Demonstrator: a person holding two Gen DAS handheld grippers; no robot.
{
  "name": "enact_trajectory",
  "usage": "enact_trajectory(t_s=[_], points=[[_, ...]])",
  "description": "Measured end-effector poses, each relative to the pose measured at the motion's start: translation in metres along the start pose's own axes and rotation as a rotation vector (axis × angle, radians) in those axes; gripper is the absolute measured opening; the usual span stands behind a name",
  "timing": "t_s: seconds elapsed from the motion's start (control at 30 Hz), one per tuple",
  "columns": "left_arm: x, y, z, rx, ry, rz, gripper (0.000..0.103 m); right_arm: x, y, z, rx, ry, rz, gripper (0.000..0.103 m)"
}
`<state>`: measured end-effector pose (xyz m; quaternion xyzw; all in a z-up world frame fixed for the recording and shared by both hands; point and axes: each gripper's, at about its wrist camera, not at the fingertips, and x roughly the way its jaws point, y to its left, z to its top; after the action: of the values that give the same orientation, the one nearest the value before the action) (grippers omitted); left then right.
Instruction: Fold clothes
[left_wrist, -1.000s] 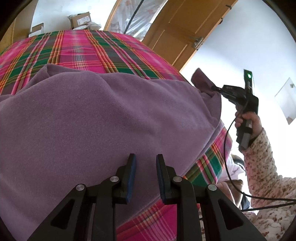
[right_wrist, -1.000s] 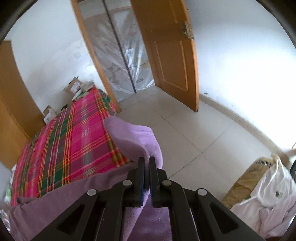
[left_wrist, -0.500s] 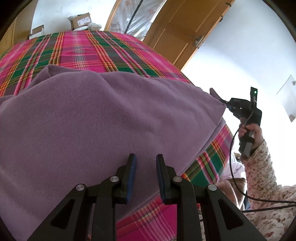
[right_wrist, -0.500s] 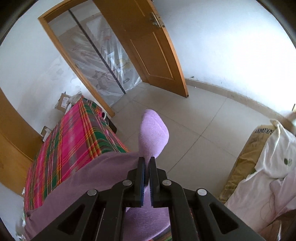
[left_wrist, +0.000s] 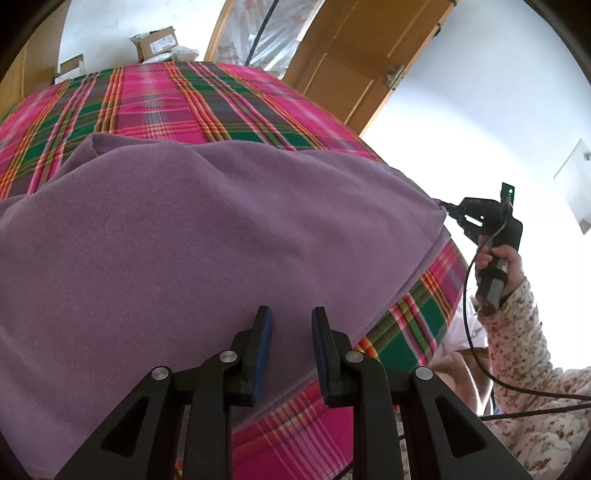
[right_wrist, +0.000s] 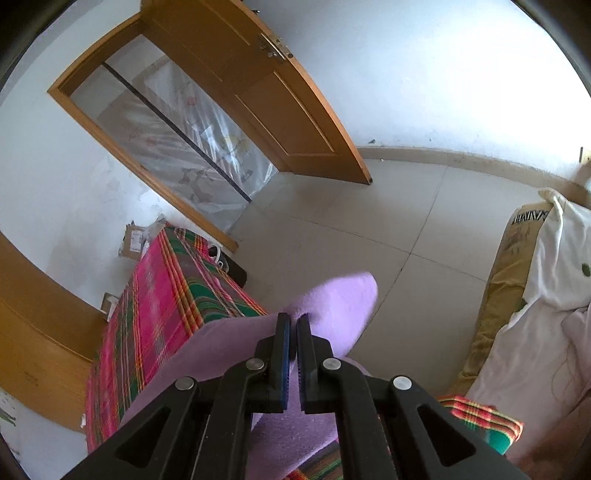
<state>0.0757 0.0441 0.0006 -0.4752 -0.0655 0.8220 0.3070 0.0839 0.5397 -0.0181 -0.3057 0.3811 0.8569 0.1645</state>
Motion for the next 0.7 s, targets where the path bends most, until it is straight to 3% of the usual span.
enact_trajectory(t_s=[0.13,0.4,0.7], points=[[0.002,-0.007,-0.003,0.032,0.013,-0.017,0.023,-0.008,0.002,0.0,-0.01,-0.035,-0.01,0.003],[0.003,-0.008,-0.006,0.042,0.016,-0.022,0.023,0.019,-0.023,-0.011,0.057,0.054,-0.091,0.003],[0.003,-0.008,-0.006,0.037,0.018,-0.027,0.023,0.001,-0.028,-0.007,0.08,-0.005,-0.054,0.002]])
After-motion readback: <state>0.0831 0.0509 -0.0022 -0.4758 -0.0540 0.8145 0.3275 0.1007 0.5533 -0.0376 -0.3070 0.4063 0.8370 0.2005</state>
